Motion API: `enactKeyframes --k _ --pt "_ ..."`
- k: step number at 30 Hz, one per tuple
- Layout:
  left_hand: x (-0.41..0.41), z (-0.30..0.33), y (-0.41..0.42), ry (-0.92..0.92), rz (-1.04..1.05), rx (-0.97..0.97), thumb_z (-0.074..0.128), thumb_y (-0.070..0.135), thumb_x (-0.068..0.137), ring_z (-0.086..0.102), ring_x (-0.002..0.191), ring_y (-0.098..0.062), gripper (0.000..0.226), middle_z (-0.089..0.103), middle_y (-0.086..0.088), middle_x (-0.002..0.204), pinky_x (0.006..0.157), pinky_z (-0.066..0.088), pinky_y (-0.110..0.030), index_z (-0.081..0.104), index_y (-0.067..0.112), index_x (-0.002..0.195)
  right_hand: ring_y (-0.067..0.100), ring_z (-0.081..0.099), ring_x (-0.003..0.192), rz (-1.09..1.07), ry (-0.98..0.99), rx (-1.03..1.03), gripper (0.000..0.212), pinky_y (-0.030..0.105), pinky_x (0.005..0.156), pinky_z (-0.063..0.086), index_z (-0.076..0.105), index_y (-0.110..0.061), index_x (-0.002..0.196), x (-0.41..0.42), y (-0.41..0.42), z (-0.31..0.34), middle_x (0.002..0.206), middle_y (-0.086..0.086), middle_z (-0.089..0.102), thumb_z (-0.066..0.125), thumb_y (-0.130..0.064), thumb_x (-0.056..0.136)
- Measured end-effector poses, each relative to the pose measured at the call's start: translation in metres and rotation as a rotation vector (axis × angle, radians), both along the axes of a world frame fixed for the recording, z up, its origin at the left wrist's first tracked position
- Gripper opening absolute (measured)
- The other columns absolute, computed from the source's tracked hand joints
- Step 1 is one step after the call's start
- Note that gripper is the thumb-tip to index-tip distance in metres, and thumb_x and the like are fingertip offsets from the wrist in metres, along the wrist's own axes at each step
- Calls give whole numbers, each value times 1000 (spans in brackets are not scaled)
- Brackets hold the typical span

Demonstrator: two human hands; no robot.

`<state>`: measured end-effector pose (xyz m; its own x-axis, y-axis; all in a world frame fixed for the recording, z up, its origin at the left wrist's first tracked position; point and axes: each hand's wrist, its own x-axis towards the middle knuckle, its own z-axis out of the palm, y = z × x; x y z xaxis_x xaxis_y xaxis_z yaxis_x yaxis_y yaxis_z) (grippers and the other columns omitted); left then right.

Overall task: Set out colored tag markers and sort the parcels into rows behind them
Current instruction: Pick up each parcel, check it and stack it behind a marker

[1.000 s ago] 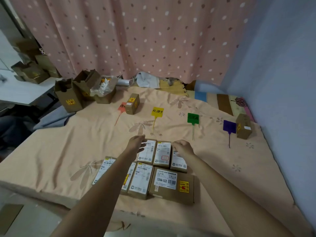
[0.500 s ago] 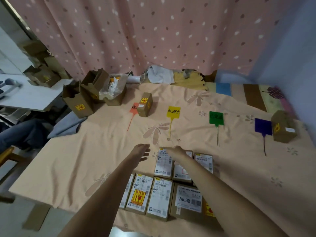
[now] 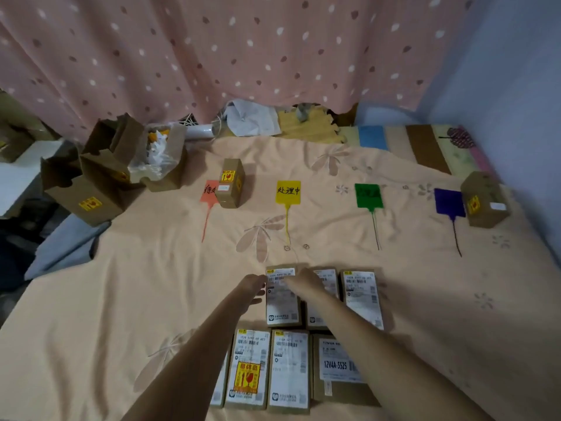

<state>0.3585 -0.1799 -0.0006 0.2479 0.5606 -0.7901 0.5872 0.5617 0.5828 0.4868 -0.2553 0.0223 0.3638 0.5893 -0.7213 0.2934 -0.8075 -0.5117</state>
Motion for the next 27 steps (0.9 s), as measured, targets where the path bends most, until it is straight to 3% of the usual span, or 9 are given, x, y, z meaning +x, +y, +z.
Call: enactKeyframes --k 3,5,7,13,16,18,22,24,27 --pt "-4 -6 6 -41 -37 -45 44 15 95 56 85 -23 15 59 -6 87 83 39 -35 55 7 88 26 63 106 -61 -43 3 55 31 73 49 51 -3 134 -8 2 -2 122 12 64 51 -32 87" --pt "-9 -9 7 -75 -60 -75 45 13 94 53 77 -19 18 56 -5 81 81 37 -34 55 9 80 26 64 97 -83 -86 5 36 29 70 46 60 -7 108 -15 0 -4 104 8 67 52 -37 89" --pt "-15 -16 8 -88 -108 -101 46 14 94 51 73 -18 18 54 -5 79 78 38 -33 55 10 79 26 58 86 -109 -130 0 22 30 69 43 50 -18 81 -22 -3 -8 80 1 56 53 -39 87" --pt "-24 -32 4 -151 -128 -200 50 13 91 51 80 -19 11 56 -4 85 69 41 -27 57 10 99 22 60 80 -127 -290 41 45 25 52 37 52 -9 126 -45 -4 -3 94 4 66 58 -31 87" --pt "-26 -28 3 -223 -67 -225 49 9 84 49 73 -18 12 56 -4 81 65 36 -27 57 11 93 20 64 88 -168 -288 78 40 26 62 40 54 -12 124 -52 -5 -1 104 4 68 57 -31 89" --pt "-28 -18 6 -295 -44 -201 46 6 80 45 63 -18 11 54 -4 72 60 32 -27 57 10 80 12 59 76 -196 -276 98 23 28 60 39 56 -17 102 -53 -6 1 90 -3 62 59 -35 87" --pt "-38 0 21 -412 60 -54 45 0 91 56 78 -25 12 60 -9 84 67 46 -29 52 9 87 18 66 95 -353 -153 190 54 36 83 55 59 -17 113 -53 0 11 105 -3 67 73 -51 74" --pt "-41 11 32 -451 34 50 52 0 91 57 87 -26 12 57 -10 92 72 50 -32 51 11 85 17 67 93 -444 -106 253 61 38 85 56 60 -22 113 -53 5 17 105 -3 68 78 -55 66" --pt "-45 33 49 -505 43 148 61 -3 87 57 78 -21 21 54 -7 84 70 53 -32 48 12 77 16 67 95 -540 24 370 62 38 86 57 57 -23 120 -52 15 30 111 0 67 81 -48 68"
